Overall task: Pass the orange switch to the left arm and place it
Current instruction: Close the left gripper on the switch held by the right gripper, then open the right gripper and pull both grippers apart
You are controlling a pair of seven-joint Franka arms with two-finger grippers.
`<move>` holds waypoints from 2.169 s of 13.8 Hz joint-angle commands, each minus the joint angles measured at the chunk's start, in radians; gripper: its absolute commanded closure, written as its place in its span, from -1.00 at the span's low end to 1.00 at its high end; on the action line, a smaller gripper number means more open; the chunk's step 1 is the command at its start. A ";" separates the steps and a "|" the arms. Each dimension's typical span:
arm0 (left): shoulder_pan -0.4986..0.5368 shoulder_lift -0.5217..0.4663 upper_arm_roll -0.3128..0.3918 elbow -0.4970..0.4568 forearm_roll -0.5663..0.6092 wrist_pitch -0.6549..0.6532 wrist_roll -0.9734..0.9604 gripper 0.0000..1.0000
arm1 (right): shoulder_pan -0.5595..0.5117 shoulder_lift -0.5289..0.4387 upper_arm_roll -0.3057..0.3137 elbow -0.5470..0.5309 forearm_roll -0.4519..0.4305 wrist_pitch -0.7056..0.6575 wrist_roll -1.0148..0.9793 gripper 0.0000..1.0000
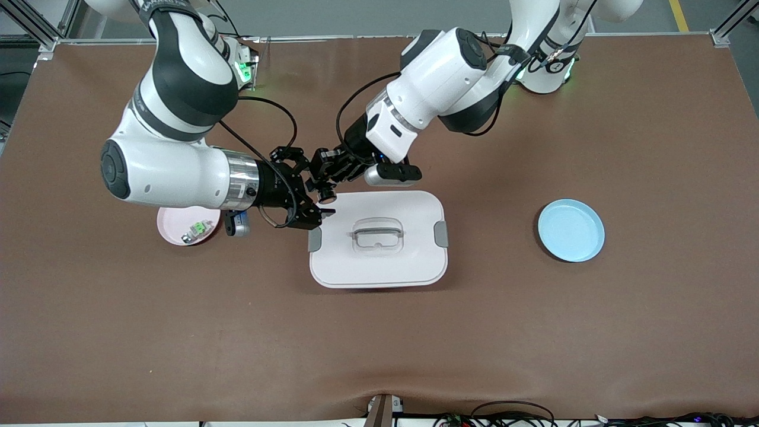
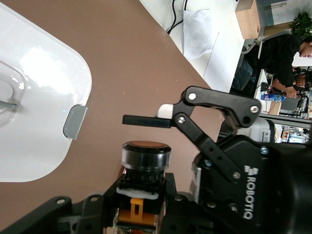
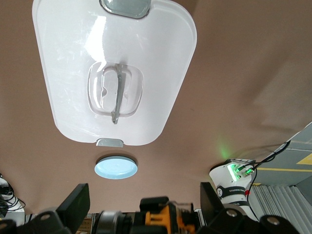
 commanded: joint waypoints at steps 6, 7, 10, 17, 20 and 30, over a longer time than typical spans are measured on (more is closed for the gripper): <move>0.059 -0.096 0.004 -0.035 -0.002 -0.149 -0.008 0.95 | -0.006 0.021 -0.008 0.033 0.013 -0.003 -0.079 -1.00; 0.064 -0.105 0.004 -0.035 -0.002 -0.175 -0.008 0.95 | -0.009 0.021 -0.008 0.035 0.013 -0.005 -0.096 -1.00; 0.102 -0.145 0.004 -0.035 -0.001 -0.278 -0.008 0.95 | -0.023 0.019 -0.009 0.033 0.010 -0.014 -0.153 -1.00; 0.211 -0.249 0.004 -0.030 0.082 -0.543 -0.005 0.95 | -0.119 0.009 -0.012 0.067 -0.028 -0.129 -0.311 -1.00; 0.254 -0.291 0.004 -0.027 0.142 -0.666 0.004 0.96 | -0.127 -0.010 -0.012 0.072 -0.123 -0.132 -0.362 -1.00; 0.453 -0.397 0.004 -0.027 0.242 -1.040 0.226 0.99 | -0.150 -0.071 -0.043 0.072 -0.275 -0.157 -0.400 -1.00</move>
